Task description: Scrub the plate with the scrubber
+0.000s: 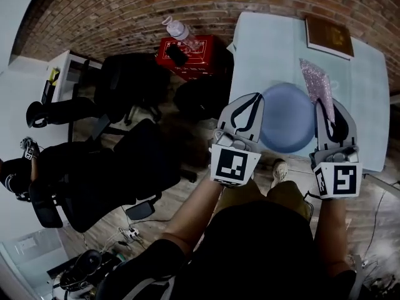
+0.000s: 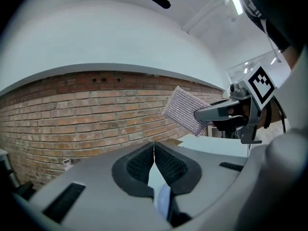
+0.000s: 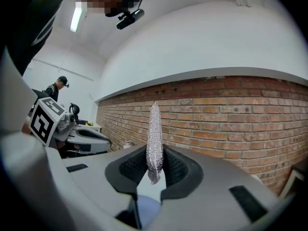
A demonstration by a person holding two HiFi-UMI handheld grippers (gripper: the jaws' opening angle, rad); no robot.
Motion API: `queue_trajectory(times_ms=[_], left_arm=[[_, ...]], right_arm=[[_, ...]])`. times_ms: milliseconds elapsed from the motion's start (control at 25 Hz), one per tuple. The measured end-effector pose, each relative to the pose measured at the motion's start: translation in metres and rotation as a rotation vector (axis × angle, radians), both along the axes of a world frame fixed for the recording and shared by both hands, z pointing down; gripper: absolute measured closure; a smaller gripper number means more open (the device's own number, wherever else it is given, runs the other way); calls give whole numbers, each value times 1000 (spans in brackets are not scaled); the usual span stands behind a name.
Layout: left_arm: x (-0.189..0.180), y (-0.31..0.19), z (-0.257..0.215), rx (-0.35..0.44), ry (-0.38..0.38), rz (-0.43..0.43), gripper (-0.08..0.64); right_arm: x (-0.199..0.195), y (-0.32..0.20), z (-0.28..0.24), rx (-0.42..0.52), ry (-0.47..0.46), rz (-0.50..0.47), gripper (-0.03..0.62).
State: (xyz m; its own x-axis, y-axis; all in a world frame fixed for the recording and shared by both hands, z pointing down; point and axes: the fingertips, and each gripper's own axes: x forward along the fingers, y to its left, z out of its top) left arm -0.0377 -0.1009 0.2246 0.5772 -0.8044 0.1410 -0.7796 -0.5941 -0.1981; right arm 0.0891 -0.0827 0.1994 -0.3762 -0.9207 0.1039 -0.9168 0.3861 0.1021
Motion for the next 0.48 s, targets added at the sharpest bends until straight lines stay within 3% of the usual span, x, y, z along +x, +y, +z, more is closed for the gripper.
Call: queue_trajectory(times_ms=[120, 280, 480], left_arm=[[-8, -8, 22, -68, -5, 38, 534], [-7, -15, 47, -100, -15, 65, 534], [-8, -18, 88, -208, -34, 24, 534]], right_arm=[[-13, -5, 11, -19, 22, 25, 503], [-17, -13, 29, -52, -10, 52, 503], [-13, -21, 56, -100, -34, 55, 503]])
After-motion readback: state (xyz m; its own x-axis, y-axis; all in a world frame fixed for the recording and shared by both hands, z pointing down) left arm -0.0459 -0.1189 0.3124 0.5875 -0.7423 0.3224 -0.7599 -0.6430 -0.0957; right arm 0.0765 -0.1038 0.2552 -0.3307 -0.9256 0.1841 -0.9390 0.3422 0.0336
